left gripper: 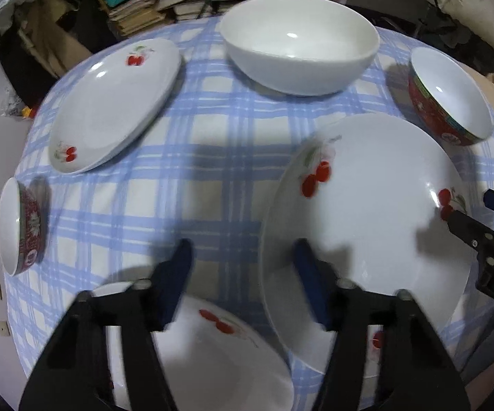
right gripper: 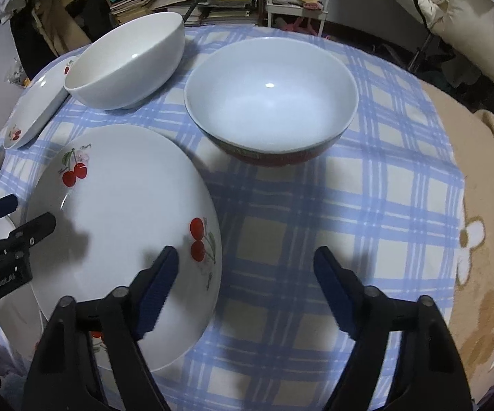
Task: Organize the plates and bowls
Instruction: 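Grip the rim of the second cherry plate with both tools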
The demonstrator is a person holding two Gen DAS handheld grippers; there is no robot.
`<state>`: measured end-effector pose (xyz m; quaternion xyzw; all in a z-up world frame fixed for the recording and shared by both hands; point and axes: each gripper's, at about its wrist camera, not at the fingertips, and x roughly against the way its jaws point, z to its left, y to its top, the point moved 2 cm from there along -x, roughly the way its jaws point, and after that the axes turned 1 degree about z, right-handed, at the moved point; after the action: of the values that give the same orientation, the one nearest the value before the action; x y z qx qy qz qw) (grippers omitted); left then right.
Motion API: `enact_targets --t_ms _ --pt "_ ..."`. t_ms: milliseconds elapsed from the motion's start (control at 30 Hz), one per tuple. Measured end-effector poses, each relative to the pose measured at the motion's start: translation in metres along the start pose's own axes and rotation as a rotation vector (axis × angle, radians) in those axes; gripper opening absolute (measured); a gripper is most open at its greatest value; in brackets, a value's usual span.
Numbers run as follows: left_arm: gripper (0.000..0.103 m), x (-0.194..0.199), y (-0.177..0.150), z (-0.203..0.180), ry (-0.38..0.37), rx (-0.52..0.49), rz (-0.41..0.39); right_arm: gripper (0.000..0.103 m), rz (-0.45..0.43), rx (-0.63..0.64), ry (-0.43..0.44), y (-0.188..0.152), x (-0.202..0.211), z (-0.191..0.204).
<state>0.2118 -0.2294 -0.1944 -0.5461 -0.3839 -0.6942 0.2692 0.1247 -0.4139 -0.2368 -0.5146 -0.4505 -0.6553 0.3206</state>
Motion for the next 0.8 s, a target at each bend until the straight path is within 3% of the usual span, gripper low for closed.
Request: enact_targets --t_ms 167,200,367,433,800 --pt "0.032 -0.004 0.004 -0.007 -0.069 0.008 0.036 0.075 0.017 0.007 0.01 0.0 -0.006 0.004" --pt "0.025 -0.004 0.005 -0.008 -0.084 0.006 0.034 0.067 0.022 0.006 0.017 0.0 -0.009 0.004" --pt "0.022 -0.003 0.008 -0.009 -0.083 0.037 0.014 0.045 0.016 -0.008 0.079 0.001 -0.008 0.009" --pt "0.02 -0.001 0.01 -0.005 -0.1 0.057 0.016 0.025 0.021 -0.033 0.162 0.0 -0.006 0.008" --pt "0.017 0.014 0.0 0.011 -0.16 0.103 0.032 0.022 -0.033 -0.049 0.173 -0.006 0.011 0.007"
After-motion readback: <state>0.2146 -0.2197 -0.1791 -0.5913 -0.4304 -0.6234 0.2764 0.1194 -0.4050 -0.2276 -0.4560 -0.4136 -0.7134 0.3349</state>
